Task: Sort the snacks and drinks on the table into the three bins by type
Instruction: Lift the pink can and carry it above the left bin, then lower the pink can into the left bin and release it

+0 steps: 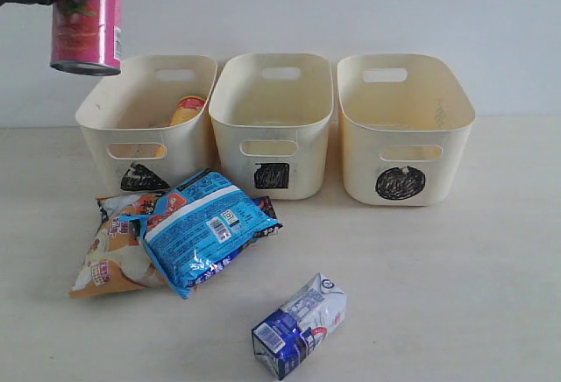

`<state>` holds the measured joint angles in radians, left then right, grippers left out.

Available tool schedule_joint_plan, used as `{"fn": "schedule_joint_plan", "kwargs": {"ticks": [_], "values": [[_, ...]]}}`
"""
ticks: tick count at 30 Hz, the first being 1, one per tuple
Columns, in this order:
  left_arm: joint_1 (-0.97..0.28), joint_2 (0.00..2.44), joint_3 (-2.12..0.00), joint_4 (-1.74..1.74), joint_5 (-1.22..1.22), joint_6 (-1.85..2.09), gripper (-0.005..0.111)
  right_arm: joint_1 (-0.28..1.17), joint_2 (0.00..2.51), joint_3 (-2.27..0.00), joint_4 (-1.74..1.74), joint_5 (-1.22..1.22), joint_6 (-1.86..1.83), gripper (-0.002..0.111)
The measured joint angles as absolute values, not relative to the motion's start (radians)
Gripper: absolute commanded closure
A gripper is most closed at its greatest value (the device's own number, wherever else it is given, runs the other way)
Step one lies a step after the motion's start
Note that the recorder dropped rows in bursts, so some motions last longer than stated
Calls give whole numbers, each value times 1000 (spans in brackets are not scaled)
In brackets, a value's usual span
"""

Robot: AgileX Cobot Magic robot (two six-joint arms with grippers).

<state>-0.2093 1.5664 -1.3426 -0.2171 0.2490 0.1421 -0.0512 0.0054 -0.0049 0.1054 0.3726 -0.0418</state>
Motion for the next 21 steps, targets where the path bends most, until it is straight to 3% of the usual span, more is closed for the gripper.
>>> {"fn": "schedule_joint_plan", "kwargs": {"ticks": [14, 17, 21], "values": [[-187, 1819, -1380, -217, 14, 142, 100, -51, 5, -5, 105, 373, -42, 107], [-187, 1867, -1415, -217, 17, 142, 87, -51, 5, -5, 105, 373, -42, 107], [-187, 1930, -1477, -217, 55, 142, 58, -51, 5, -5, 105, 373, -42, 107]]}}
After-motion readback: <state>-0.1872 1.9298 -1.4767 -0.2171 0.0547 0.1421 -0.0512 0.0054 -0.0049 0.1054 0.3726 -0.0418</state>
